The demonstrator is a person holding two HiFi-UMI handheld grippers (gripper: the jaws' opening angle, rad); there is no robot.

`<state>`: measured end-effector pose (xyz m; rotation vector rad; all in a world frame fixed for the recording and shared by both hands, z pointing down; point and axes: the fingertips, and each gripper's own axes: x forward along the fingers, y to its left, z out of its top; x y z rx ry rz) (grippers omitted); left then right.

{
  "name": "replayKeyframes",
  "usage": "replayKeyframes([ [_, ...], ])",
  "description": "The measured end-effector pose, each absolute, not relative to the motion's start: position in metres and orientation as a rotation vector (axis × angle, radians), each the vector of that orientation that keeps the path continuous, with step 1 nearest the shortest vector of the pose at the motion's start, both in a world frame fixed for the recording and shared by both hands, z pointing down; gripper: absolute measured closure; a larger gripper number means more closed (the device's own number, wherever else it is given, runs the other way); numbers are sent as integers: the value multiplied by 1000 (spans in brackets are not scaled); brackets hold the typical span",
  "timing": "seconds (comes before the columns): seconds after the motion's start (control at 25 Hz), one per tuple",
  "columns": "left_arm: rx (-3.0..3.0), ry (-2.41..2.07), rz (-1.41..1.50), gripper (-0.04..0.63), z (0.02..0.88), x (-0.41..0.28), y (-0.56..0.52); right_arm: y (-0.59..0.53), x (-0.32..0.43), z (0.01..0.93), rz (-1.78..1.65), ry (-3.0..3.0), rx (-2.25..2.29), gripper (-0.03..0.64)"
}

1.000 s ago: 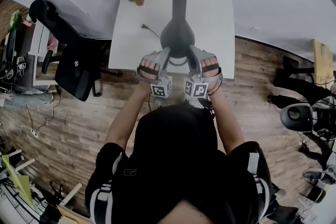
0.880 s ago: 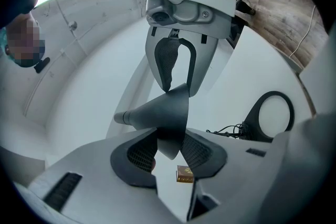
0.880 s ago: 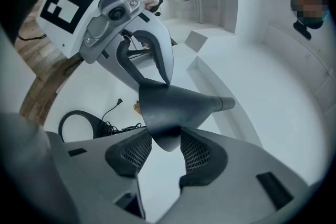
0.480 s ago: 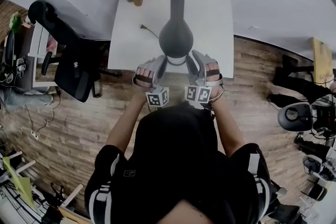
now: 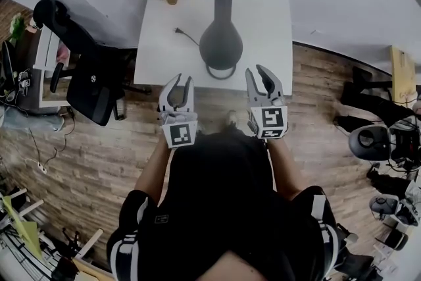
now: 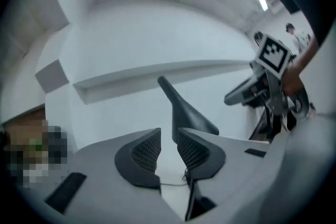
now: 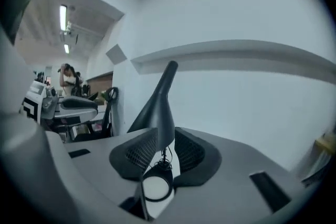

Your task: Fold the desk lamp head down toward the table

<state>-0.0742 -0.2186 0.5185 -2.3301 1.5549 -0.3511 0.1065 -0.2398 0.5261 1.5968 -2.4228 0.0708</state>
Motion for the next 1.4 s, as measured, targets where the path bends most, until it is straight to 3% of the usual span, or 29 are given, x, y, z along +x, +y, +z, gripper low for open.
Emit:
replayKeyframes([
  [0.2, -2506, 1776, 175, 569, 436, -86, -202, -231, 108, 482, 169, -2536, 1679, 542],
  [0.28, -2585, 1749, 257, 571, 426, -86, -197, -226, 109, 476, 193, -2546, 1709, 597],
  [0.36, -2665, 1755, 304, 571, 429, -85, -195, -221, 107, 476, 227, -2557, 1718, 604],
  [1.4, -2721, 1785, 171, 571, 471, -85, -190, -203, 92, 484, 260, -2557, 1705, 606],
])
